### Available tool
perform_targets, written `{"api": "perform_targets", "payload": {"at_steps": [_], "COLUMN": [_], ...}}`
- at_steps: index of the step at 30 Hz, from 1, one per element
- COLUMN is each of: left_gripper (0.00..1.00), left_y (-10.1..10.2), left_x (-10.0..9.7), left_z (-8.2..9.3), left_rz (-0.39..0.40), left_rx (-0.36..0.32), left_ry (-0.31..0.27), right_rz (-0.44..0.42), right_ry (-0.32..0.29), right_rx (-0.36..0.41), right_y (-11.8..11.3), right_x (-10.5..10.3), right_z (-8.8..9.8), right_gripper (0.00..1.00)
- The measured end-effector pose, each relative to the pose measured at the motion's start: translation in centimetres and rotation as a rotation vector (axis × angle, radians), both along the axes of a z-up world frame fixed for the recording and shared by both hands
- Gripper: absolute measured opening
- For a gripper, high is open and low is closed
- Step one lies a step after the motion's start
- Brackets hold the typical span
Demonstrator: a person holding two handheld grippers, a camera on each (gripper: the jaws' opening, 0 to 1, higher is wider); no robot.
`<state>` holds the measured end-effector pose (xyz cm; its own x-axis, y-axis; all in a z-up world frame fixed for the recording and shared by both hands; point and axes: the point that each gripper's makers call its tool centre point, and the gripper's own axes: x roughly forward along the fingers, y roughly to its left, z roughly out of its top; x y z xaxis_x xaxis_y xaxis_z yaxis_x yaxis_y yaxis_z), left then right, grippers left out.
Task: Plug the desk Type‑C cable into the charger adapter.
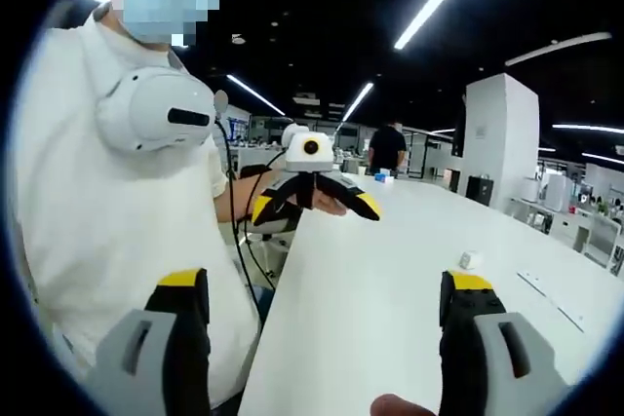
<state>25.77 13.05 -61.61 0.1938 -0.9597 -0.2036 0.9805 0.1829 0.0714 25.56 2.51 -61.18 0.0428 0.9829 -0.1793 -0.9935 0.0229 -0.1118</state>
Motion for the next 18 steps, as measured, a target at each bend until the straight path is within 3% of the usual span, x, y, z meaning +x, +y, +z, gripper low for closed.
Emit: {"api": "perform_targets", "payload": {"at_steps": [18], "left_gripper": [0.95], "left_y": [0.05], "left_x": [-0.01], "left_z": [0.04], "left_rz": [0.003], "left_rx": [0.0], "left_ry": [-0.001], "right_rz": [0.001], "right_ry": [0.002], "right_rx": [0.002], "right_y": [-0.19], "right_x": [-0.02], "right_z": [-0.07], "right_gripper": [1.0]}}
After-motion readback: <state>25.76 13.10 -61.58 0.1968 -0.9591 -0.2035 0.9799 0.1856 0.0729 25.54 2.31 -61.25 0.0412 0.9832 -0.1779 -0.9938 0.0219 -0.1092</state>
